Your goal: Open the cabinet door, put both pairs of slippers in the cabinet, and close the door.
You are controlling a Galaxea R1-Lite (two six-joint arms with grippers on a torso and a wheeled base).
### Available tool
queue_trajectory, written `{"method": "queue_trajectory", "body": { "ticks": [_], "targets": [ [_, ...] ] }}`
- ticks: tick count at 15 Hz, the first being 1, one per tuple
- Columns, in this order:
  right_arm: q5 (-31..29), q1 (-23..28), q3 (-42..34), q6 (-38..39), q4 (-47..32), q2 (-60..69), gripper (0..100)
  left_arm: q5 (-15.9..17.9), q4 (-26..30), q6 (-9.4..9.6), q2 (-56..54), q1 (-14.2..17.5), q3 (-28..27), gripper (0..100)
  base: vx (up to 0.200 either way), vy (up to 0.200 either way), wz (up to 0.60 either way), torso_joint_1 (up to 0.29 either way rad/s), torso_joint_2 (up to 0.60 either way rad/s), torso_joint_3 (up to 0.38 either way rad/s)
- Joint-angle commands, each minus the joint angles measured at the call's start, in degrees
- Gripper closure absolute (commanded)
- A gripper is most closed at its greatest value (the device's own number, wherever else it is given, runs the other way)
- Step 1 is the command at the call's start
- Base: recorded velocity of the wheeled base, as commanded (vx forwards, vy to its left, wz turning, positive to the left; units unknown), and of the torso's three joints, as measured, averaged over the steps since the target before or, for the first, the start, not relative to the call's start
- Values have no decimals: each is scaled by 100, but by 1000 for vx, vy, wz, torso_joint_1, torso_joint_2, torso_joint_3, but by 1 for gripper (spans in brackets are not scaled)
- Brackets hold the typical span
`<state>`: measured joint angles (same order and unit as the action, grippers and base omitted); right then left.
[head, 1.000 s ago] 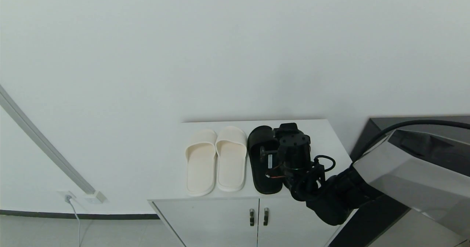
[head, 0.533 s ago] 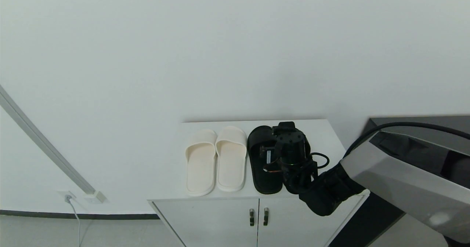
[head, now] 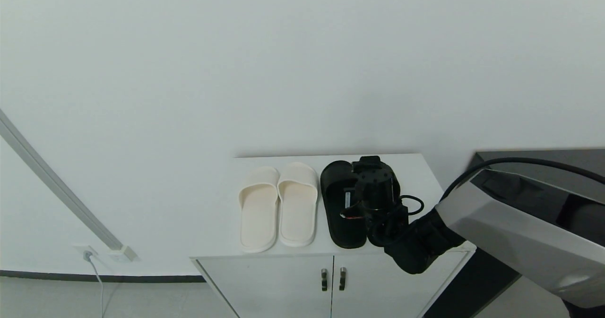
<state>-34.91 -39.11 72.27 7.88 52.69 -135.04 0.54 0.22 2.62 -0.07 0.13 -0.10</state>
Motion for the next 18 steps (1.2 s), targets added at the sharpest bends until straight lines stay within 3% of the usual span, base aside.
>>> {"method": "queue_trajectory", "body": {
  "ticks": [1,5,10,11,13,15,18],
  "targets": [
    [-15,8,-46,4,49,109,100,-1,4,-7,7,4,1,100,0,0,0,0,0,0],
    [72,-71,-951,-128,49,1278,100,-1,4,-7,7,4,1,100,0,0,0,0,0,0],
    [1066,-607,-2981,-181,-250,3124,100,-1,4,-7,7,4,1,100,0,0,0,0,0,0],
    [1716,-809,-3702,-216,-285,3800,100,-1,-4,-16,7,4,1,100,0,0,0,0,0,0],
    [2138,-941,-4265,-207,-329,4354,100,-1,-4,-34,7,4,1,100,0,0,0,0,0,0],
    [2700,-941,-4502,-216,-408,4627,100,-1,-4,-42,7,4,1,100,0,0,0,0,0,0],
    [2753,-932,-4520,-225,-707,4732,100,-1,4,-25,7,4,1,100,0,0,0,0,0,0]
  ]
}}
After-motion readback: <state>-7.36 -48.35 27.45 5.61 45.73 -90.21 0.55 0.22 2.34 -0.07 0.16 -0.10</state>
